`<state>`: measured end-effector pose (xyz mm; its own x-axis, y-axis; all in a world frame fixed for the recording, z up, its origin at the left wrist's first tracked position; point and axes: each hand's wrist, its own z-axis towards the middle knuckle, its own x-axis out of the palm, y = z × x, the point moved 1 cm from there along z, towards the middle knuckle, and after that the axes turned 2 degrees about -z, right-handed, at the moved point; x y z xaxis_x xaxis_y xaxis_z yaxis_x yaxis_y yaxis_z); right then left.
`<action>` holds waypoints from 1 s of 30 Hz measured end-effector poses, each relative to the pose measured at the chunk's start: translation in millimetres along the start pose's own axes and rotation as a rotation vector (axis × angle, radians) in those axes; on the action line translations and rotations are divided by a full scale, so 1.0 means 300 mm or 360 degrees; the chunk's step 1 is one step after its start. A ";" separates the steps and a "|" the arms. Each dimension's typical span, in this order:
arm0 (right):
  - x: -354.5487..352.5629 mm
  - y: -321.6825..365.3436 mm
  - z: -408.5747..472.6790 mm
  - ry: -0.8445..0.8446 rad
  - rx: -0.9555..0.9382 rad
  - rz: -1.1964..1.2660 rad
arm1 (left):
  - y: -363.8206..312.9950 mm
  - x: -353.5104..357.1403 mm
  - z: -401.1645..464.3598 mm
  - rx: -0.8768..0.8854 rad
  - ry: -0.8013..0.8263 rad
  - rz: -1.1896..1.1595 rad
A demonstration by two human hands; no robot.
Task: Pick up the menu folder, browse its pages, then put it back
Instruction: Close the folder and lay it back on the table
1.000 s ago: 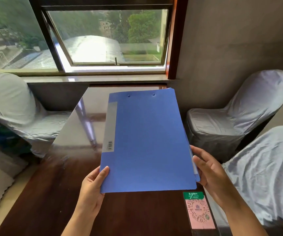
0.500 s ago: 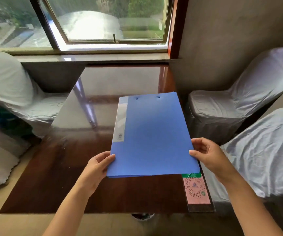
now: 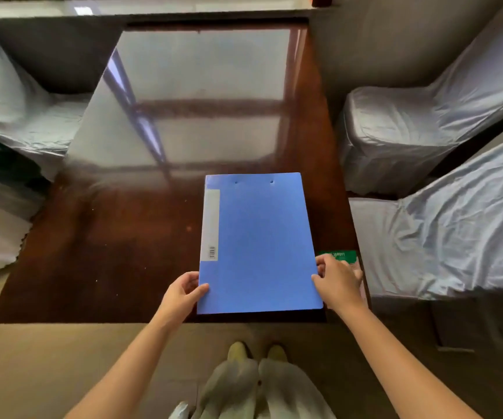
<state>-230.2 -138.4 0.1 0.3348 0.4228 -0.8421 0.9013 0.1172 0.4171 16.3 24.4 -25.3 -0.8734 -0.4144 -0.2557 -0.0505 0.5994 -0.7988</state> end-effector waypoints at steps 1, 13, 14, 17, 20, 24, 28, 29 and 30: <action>0.016 -0.004 0.004 -0.0006 0.0003 -0.0040 | 0.011 0.003 0.005 -0.0008 -0.0011 0.0058; 0.067 -0.025 -0.042 -0.0272 -0.0298 -0.0624 | 0.039 0.041 -0.002 0.0362 -0.0479 0.0783; 0.070 -0.023 -0.060 -0.0297 -0.0445 -0.0675 | 0.038 0.044 -0.017 0.0508 -0.0488 0.0924; 0.101 -0.026 -0.111 -0.0129 -0.0849 -0.0854 | 0.049 0.072 -0.062 0.0925 -0.0190 0.1434; 0.143 -0.043 -0.133 0.0115 -0.0949 -0.0991 | 0.061 0.096 -0.076 0.0985 0.0047 0.1776; 0.147 -0.054 -0.128 0.0112 -0.0971 -0.1006 | 0.062 0.094 -0.057 0.1018 0.0082 0.1829; 0.151 -0.078 -0.118 0.0069 -0.1063 -0.0932 | 0.066 0.098 -0.054 0.1082 0.0140 0.1912; 0.149 -0.087 -0.115 0.0063 -0.1081 -0.0921 | 0.067 0.100 -0.054 0.1096 0.0144 0.1927; 0.146 -0.094 -0.112 0.0059 -0.1098 -0.0912 | 0.068 0.101 -0.054 0.1102 0.0148 0.1933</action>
<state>-250.1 -93.1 -37.1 -0.1355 0.1606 -0.9777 0.5573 0.8282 0.0588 -18.9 35.3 -40.4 -0.2284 0.1754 -0.9576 0.9728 0.0800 -0.2173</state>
